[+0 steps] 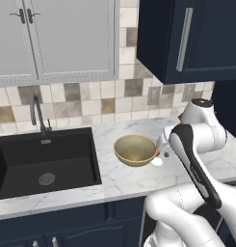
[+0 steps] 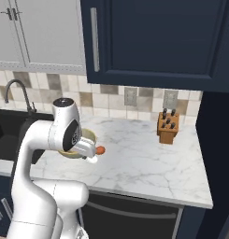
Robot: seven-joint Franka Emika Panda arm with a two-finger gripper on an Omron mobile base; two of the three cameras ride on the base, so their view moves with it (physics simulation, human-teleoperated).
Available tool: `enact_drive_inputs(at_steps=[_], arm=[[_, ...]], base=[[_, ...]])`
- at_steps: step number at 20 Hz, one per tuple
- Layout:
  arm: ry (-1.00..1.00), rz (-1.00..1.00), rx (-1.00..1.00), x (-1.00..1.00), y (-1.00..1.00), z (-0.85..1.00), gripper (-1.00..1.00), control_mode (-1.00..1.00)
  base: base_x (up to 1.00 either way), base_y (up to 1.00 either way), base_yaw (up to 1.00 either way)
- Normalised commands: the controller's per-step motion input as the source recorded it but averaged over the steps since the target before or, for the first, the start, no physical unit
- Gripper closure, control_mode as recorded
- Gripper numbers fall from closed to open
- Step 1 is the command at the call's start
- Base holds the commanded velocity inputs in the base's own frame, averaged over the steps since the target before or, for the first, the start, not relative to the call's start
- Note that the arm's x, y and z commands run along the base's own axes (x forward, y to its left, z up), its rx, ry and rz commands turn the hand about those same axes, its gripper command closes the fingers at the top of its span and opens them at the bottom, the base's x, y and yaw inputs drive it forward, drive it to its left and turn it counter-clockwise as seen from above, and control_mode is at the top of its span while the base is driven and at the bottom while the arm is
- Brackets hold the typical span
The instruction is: Gather the eggs and milk located in the vicinity of the sink area and place them right next to the bowl.
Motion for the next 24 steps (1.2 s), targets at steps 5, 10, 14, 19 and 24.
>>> enact_drive_inputs(at_steps=[5, 10, 14, 19, 24], arm=[[0.0, 0.0, 0.0, 0.0, 0.0, 0.0, -1.0, 1.0], [0.0, 0.0, 0.0, 0.0, 0.0, 0.0, -1.0, 1.0], [0.0, 0.0, 0.0, 0.0, 0.0, 0.0, -1.0, 1.0], [0.0, 0.0, 0.0, 0.0, 0.0, 0.0, -1.0, 1.0], [0.0, 0.0, 0.0, 0.0, 0.0, 0.0, -1.0, 1.0]], base=[[-0.31, 0.74, 0.08], [-0.19, 0.96, 0.07], [-0.06, 0.92, 0.0], [-0.06, 0.95, 0.0], [-0.12, 0.94, 0.0]])
